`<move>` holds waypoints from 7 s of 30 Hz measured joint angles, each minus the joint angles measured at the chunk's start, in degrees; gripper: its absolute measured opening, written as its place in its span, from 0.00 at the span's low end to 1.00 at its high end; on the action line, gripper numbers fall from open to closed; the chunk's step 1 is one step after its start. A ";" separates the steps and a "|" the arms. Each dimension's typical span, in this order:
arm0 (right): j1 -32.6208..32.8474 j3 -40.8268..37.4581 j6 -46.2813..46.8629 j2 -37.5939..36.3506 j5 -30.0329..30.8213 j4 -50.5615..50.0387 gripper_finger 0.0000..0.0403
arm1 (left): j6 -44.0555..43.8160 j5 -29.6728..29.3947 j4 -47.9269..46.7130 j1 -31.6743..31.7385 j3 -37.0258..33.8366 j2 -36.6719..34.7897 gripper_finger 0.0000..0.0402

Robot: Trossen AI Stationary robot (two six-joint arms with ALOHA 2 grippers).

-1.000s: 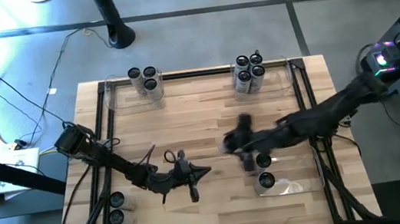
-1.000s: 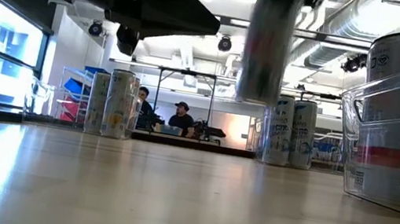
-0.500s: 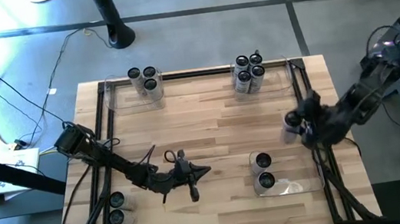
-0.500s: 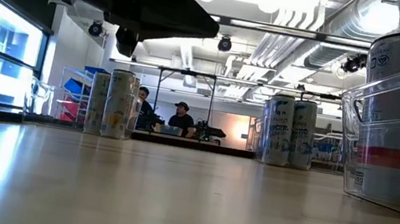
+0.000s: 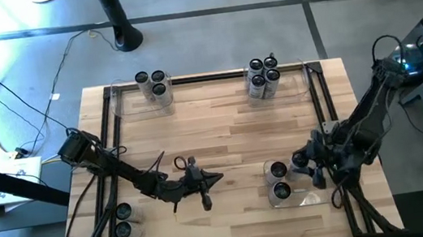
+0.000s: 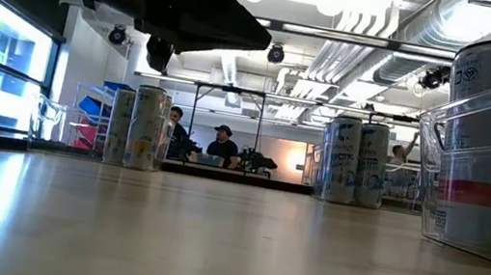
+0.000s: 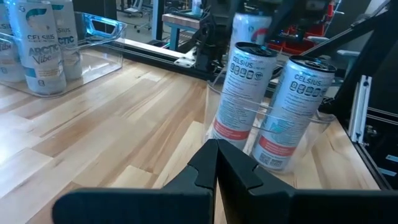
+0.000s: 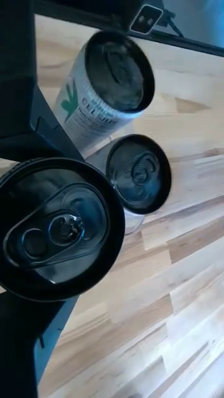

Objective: Sort soda cans
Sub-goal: Put the white-pink soda can into the bottom right transparent bin, then put the white-yellow soda can into the top left transparent bin

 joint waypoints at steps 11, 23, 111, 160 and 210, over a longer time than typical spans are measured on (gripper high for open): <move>1.60 -9.75 -10.22 0.05 4.99 16.03 0.60 | -0.50 0.12 0.00 0.20 0.00 0.00 0.00; 1.58 -9.82 -12.12 -0.10 3.45 18.03 0.77 | 0.74 0.18 -0.02 0.20 0.00 0.00 0.01; -8.39 8.68 -58.14 14.19 14.90 26.39 0.81 | -105.98 39.92 -132.55 -27.39 31.95 -13.82 0.73; -8.41 8.68 -55.32 14.19 13.14 27.85 0.81 | -4.90 17.80 -136.35 60.18 52.57 -17.94 0.61; -8.39 8.66 -52.57 14.19 10.59 27.75 0.81 | 6.17 28.74 -110.61 74.67 30.26 -15.82 0.61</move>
